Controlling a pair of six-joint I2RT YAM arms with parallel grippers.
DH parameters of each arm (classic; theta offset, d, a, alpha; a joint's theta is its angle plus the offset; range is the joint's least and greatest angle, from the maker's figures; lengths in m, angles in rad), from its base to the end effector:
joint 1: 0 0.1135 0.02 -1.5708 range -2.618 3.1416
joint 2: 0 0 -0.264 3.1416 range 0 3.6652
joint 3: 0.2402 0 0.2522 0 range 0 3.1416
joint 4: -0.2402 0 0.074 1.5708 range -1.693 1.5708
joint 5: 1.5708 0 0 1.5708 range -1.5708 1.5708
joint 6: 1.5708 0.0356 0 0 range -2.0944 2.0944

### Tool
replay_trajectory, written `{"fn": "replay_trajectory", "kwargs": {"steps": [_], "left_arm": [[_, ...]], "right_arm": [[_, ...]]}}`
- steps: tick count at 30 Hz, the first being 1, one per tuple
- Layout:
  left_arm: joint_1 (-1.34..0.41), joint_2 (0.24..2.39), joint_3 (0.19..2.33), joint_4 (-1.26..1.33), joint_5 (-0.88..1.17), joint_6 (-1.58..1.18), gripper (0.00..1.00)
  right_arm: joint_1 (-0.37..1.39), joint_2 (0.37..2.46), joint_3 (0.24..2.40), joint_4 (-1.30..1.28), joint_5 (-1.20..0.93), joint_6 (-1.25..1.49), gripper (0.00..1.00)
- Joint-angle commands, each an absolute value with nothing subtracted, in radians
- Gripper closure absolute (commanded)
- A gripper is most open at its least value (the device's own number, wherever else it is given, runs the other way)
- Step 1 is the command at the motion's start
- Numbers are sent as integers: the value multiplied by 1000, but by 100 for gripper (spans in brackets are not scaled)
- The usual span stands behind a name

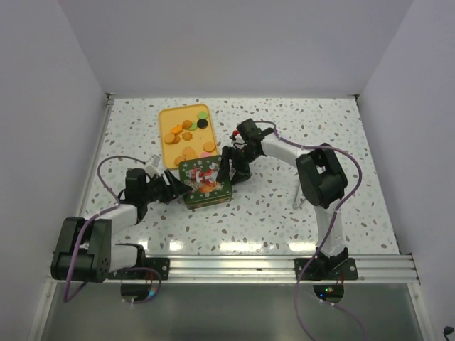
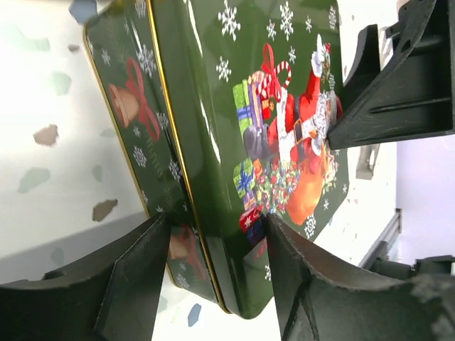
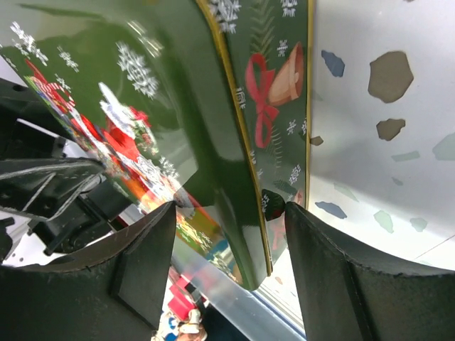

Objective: Pack the cookies

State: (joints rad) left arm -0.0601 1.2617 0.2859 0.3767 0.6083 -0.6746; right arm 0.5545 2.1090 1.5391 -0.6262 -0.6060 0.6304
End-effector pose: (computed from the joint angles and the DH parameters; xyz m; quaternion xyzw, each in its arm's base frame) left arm 0.2103 -0.0330 0.1376 -0.1219 0.8465 -0.4072 0.3207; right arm 0.3564 0.2446 0.1624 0.0199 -0.9392 -0.3425 0.0162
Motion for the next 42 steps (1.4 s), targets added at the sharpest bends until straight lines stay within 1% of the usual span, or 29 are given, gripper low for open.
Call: {"fn": "replay_trajectory", "kwargs": {"steps": [1, 2, 3, 4, 6, 14, 18, 22, 25, 31, 35, 42], "left_arm": [[-61, 1281, 223, 304, 569, -653, 43], [-61, 1279, 209, 302, 563, -655, 37], [-61, 1278, 203, 301, 560, -657, 37], [-61, 1276, 198, 298, 558, -655, 30], [-61, 1269, 180, 295, 549, -653, 27], [-60, 1256, 175, 288, 537, -652, 24], [-60, 1229, 205, 244, 526, -638, 19], [-60, 1189, 262, 164, 499, -608, 11], [-60, 1164, 299, 97, 479, -586, 9], [-60, 1150, 327, 60, 457, -572, 7], [-60, 1212, 351, 66, 442, -577, 7], [-60, 1331, 445, 87, 433, -584, 7]], "right_arm": [[575, 2080, 1559, -664, -568, 623, 35], [578, 2080, 1562, -666, -561, 624, 35], [578, 2080, 1562, -670, -558, 624, 35], [580, 2079, 1566, -679, -555, 624, 34], [581, 2077, 1572, -686, -545, 621, 34], [591, 2074, 1608, -726, -520, 620, 33], [589, 2074, 1637, -753, -502, 608, 30], [591, 2075, 1675, -790, -489, 595, 28], [591, 2079, 1687, -795, -483, 592, 27], [591, 2091, 1695, -782, -480, 601, 27], [591, 2118, 1732, -790, -477, 603, 27], [588, 2204, 1874, -853, -459, 586, 27]]}}
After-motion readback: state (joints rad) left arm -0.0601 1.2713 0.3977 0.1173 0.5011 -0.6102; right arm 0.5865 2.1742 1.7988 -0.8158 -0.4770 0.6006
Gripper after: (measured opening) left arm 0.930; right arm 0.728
